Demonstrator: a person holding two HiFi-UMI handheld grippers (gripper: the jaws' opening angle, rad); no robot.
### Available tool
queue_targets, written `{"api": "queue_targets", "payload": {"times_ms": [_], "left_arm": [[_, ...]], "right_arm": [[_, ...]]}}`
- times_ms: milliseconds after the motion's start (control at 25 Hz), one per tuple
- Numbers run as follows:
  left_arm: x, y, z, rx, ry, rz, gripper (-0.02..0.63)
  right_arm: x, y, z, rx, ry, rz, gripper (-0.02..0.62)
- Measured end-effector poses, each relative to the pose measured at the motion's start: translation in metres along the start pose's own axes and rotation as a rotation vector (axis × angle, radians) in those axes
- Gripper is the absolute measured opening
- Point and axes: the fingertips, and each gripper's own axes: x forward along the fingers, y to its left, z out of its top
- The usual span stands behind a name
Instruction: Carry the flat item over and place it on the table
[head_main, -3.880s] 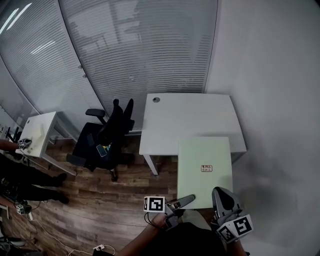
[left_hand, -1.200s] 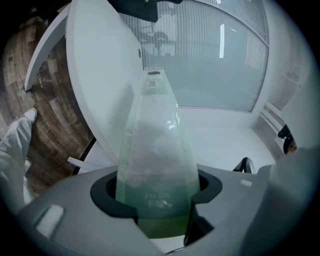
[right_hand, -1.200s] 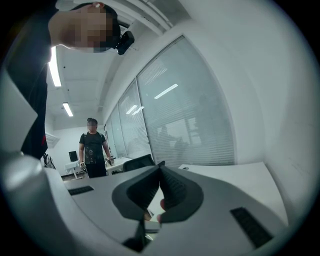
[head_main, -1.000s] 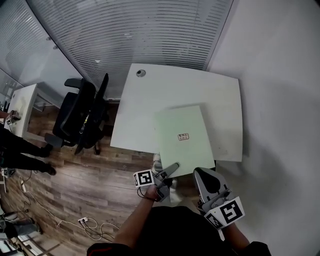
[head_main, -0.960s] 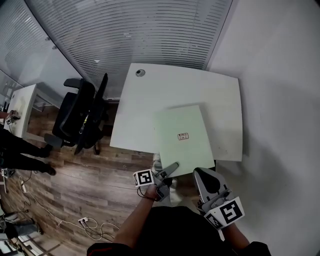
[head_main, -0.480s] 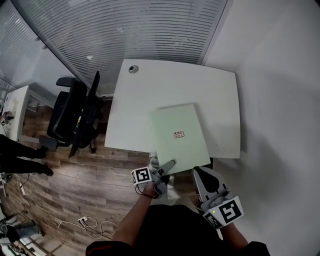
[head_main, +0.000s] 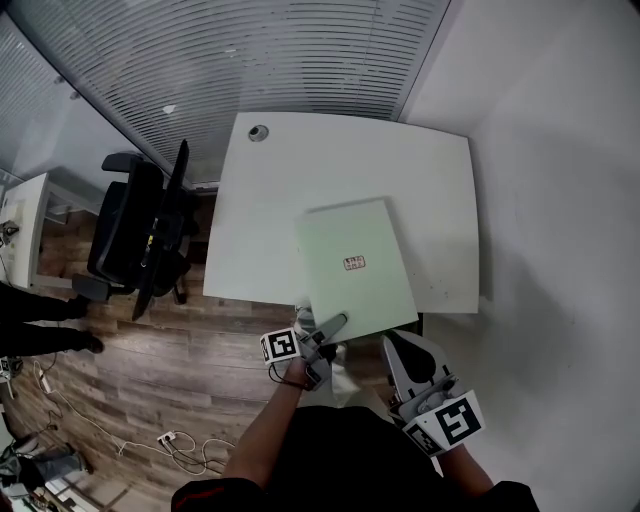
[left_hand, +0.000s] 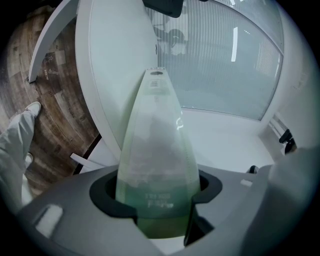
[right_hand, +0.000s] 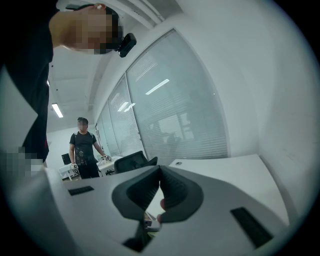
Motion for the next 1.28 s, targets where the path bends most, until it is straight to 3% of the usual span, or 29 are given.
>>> {"api": "queue_targets", "payload": {"times_ms": [400, 960, 1280], "left_arm": [[0.013, 0.014, 0.014, 0.091, 0.011, 0.07, 0.278], [0.017, 0.025, 0.018, 0.063, 0.02, 0.106, 0.298], [0.018, 0.032, 0.019, 0.056, 0.012, 0.182, 0.318]], "right_arm": [[0.006, -0.001, 0.002, 0.027, -0.014, -0.015, 0.0], [0.002, -0.008, -0.006, 0.021, 0.008, -0.055, 0.0], [0.003, -0.009, -0.005, 0.029, 0.0, -0.06, 0.0]]}}
